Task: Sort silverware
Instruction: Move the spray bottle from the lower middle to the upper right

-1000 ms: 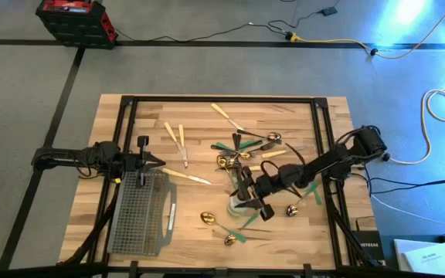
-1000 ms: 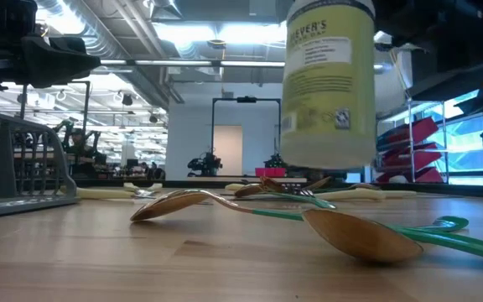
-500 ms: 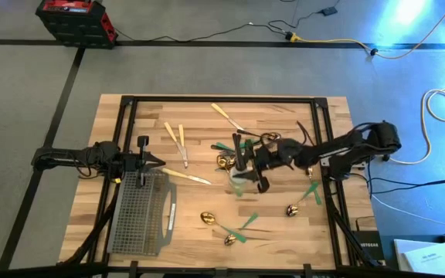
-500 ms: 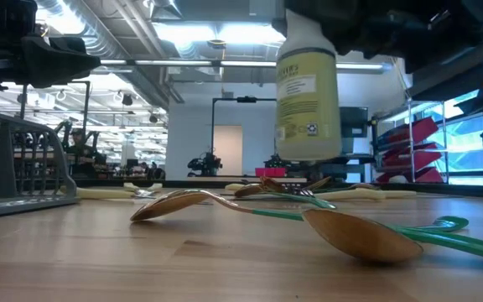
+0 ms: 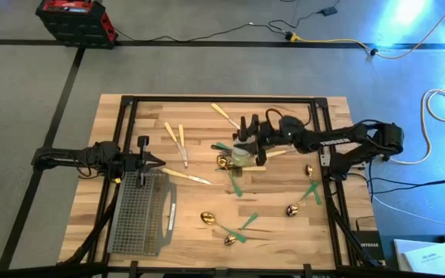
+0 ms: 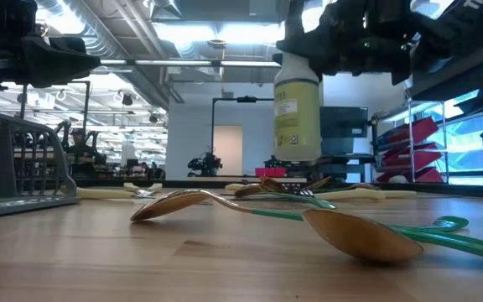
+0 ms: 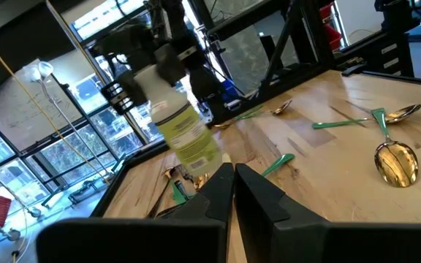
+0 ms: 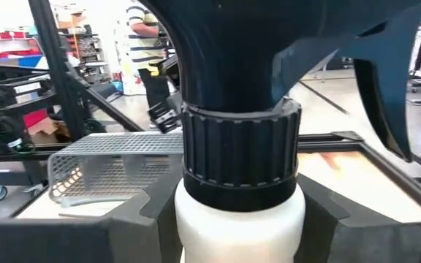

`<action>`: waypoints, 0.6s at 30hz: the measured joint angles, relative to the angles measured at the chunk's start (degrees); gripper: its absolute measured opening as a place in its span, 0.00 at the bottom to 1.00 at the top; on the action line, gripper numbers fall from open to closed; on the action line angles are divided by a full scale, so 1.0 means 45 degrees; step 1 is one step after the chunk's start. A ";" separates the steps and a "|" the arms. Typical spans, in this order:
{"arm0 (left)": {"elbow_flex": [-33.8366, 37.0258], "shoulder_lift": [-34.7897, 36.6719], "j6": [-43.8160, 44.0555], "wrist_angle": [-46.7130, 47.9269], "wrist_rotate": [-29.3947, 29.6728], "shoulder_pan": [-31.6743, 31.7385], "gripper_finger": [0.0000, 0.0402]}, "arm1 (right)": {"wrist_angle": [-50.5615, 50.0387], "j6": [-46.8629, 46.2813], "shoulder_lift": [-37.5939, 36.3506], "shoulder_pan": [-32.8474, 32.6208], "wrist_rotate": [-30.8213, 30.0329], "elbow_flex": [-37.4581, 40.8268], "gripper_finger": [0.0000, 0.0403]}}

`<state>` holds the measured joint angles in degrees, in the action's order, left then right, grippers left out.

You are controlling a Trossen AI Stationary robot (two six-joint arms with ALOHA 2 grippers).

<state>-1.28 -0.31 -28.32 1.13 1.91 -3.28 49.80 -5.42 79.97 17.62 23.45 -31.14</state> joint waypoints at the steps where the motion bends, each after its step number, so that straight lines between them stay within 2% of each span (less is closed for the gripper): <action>1: 0.0000 0.0000 0.0000 0.0000 0.0000 -0.0003 0.00 | -0.0054 -0.0012 -0.0070 0.0285 0.0177 0.0000 0.39; 9: 0.0000 0.0000 0.0000 0.0000 0.0000 -0.0002 0.00 | -0.0184 0.0003 -0.0258 0.2424 0.0446 -0.0005 0.39; 18: 0.0000 -0.0001 0.0000 0.0000 0.0000 -0.0003 0.00 | -0.0227 0.0558 -0.0258 0.3966 -0.0266 -0.0005 0.39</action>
<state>-1.28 -0.32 -28.32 1.13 1.91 -3.29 48.77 -2.91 78.81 35.46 22.25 -31.16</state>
